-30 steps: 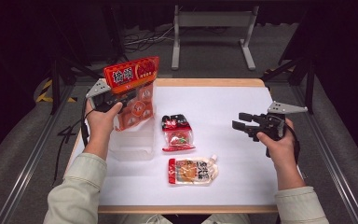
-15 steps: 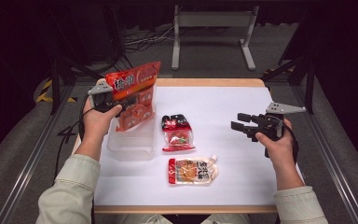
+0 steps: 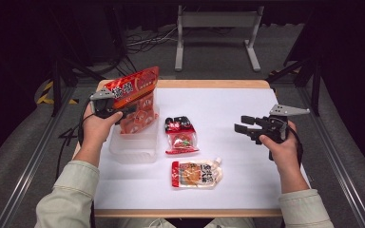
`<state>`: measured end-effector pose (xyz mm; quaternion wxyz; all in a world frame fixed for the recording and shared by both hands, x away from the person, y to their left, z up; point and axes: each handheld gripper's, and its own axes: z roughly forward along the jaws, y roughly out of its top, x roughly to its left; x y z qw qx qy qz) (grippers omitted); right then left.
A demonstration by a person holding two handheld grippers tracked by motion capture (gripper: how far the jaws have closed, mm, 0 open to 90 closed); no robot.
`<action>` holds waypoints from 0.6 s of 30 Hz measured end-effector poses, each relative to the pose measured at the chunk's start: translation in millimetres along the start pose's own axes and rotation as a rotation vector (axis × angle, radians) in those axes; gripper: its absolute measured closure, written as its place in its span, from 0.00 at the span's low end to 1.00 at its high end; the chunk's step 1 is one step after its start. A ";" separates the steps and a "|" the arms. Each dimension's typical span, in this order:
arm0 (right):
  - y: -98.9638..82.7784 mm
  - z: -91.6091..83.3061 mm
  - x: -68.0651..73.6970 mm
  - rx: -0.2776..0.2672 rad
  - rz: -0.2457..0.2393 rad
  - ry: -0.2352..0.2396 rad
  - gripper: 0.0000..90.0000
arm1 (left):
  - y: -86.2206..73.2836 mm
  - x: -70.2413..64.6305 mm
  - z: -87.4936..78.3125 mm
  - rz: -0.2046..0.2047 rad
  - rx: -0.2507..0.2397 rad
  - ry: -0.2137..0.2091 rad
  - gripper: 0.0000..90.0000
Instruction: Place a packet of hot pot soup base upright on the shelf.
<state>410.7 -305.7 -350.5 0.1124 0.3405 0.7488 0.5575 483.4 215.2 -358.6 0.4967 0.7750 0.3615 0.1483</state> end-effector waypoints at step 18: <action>-1.2 2.0 -1.3 0.008 0.000 0.001 0.48 | -7.0 1.3 -21.4 -0.071 -0.071 0.085 0.08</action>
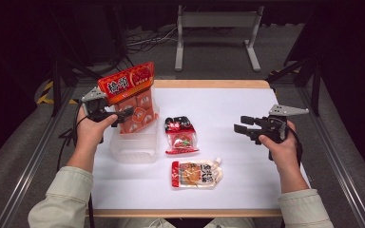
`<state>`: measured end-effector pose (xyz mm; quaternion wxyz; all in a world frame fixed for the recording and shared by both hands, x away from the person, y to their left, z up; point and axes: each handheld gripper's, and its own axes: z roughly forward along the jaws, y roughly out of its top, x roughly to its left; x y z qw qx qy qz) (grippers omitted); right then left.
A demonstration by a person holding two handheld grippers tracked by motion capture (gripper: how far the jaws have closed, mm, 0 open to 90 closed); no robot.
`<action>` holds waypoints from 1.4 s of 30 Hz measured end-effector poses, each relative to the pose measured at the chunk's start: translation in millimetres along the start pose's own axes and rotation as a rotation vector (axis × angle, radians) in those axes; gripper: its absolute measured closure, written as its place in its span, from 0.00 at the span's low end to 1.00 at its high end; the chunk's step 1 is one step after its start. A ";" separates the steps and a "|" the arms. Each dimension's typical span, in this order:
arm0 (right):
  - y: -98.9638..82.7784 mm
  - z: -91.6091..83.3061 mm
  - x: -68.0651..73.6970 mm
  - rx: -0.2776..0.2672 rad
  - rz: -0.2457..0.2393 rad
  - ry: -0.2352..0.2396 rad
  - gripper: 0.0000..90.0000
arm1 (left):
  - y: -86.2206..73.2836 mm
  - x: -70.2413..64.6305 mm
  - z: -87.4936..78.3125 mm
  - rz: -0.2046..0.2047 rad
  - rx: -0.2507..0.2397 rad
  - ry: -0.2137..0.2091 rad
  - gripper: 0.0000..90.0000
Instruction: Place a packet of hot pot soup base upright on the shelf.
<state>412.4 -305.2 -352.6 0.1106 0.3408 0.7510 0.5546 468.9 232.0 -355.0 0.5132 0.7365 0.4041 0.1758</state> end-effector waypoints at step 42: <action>8.4 28.9 9.2 0.078 -0.068 -0.003 0.47 | -39.8 -38.4 -79.6 0.074 -0.004 -0.105 0.07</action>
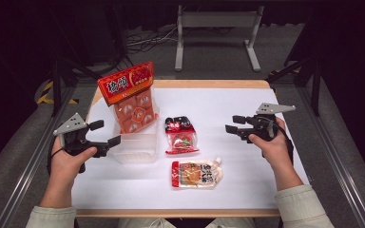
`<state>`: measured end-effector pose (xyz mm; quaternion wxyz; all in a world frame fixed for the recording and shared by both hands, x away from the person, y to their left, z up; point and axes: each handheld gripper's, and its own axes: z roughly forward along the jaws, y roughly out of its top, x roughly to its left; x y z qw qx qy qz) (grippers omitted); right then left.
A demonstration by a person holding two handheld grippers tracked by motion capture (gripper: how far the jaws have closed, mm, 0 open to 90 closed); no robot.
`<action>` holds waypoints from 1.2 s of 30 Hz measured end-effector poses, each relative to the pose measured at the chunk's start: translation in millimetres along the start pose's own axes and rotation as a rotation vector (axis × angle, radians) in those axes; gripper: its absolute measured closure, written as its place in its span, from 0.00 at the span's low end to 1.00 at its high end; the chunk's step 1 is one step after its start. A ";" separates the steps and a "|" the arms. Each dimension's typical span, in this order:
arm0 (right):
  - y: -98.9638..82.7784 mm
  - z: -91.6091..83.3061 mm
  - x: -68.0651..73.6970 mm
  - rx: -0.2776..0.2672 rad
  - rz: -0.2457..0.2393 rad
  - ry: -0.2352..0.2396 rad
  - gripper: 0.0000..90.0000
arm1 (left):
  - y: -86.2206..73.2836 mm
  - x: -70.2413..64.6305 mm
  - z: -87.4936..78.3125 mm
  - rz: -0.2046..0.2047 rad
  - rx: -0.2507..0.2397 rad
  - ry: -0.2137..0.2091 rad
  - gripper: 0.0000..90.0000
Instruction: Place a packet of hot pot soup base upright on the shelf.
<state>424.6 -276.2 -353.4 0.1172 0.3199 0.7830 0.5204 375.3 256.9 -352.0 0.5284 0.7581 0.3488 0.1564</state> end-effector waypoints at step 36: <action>5.2 113.8 -13.0 0.165 0.023 0.020 0.45 | -6.4 -8.2 0.0 0.006 0.022 -0.013 0.08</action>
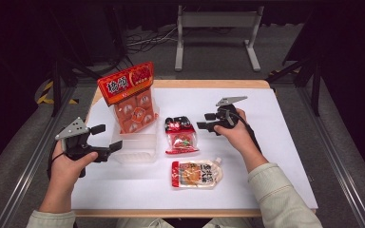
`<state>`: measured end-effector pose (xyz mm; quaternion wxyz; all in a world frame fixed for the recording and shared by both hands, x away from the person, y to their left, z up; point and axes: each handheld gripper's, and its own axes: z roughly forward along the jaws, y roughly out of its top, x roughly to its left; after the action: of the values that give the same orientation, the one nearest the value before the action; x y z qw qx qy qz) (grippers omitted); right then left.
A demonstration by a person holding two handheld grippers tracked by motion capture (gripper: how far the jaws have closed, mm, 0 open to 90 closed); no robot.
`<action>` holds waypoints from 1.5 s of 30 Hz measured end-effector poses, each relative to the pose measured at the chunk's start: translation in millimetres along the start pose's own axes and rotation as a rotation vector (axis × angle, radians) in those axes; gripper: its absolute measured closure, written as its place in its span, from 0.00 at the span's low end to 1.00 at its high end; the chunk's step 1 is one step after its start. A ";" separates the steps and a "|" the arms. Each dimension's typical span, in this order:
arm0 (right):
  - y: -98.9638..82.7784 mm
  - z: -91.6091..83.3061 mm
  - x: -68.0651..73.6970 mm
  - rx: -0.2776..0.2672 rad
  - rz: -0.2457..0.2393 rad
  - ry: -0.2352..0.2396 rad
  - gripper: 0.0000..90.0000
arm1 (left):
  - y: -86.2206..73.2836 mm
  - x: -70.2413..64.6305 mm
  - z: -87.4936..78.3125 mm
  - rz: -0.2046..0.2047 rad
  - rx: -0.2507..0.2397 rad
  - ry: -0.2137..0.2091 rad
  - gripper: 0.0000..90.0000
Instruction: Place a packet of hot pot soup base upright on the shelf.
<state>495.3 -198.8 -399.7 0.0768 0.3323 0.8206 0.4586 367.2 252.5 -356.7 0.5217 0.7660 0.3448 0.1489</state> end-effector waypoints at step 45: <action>-2.7 67.0 4.8 0.141 0.051 -0.016 0.43 | -3.2 1.0 5.8 -0.005 0.020 -0.037 0.08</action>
<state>519.2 -149.8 -439.0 0.0481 0.3612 0.8415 0.3989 370.1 249.8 -362.1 0.5205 0.7730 0.3387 0.1299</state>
